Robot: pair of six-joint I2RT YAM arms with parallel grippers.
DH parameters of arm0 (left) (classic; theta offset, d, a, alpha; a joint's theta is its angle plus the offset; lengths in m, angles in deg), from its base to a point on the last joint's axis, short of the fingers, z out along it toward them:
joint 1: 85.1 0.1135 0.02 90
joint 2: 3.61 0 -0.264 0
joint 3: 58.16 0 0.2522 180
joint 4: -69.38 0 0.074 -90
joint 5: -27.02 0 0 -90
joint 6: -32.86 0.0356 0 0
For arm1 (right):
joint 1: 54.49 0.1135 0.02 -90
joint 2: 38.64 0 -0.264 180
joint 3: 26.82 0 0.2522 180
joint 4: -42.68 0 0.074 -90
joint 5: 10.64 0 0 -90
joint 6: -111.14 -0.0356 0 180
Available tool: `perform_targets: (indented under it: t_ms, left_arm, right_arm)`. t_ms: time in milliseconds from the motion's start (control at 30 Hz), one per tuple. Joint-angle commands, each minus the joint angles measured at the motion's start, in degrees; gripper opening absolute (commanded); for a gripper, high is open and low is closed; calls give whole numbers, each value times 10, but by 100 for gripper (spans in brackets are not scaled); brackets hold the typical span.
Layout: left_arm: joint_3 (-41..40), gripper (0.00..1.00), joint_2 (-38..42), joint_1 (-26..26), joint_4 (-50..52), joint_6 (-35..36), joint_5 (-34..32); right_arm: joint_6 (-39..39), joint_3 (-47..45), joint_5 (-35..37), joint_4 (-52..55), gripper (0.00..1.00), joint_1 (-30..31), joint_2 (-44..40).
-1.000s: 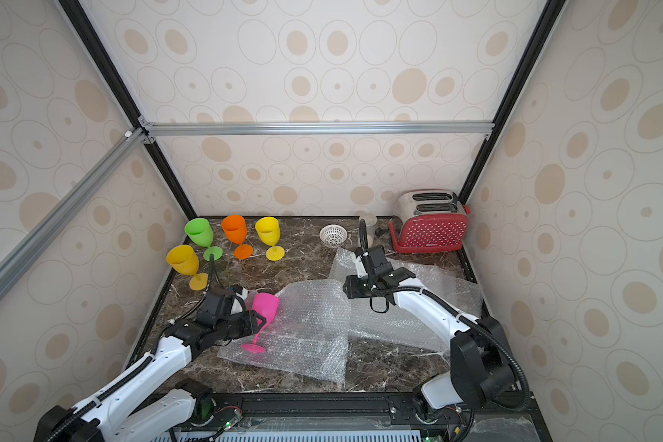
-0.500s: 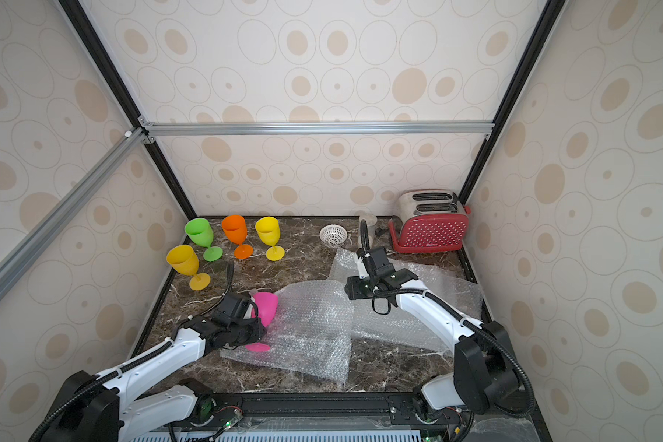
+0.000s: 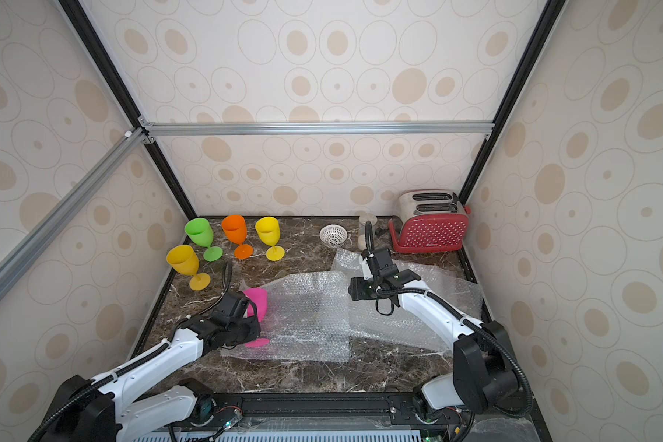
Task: Unpack wine glasses from bubble wrap
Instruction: Pick up the wine glass from the bubble wrap.
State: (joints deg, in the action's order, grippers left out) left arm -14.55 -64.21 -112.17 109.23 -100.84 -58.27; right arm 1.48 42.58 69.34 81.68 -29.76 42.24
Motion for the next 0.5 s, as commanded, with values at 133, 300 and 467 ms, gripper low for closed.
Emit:
perform_targets:
  t_ms: [133,300,467]
  left_arm:
    - [79,8,66,-2,43,9,1]
    - [102,8,95,-2,44,20,11]
    - [96,6,119,-2,-14,64,40]
  right_arm:
    - [-9,-10,-65,-27,62,1,7]
    - [-14,-10,-83,-38,62,1,11]
    - [-23,-4,-105,-45,61,1,7]
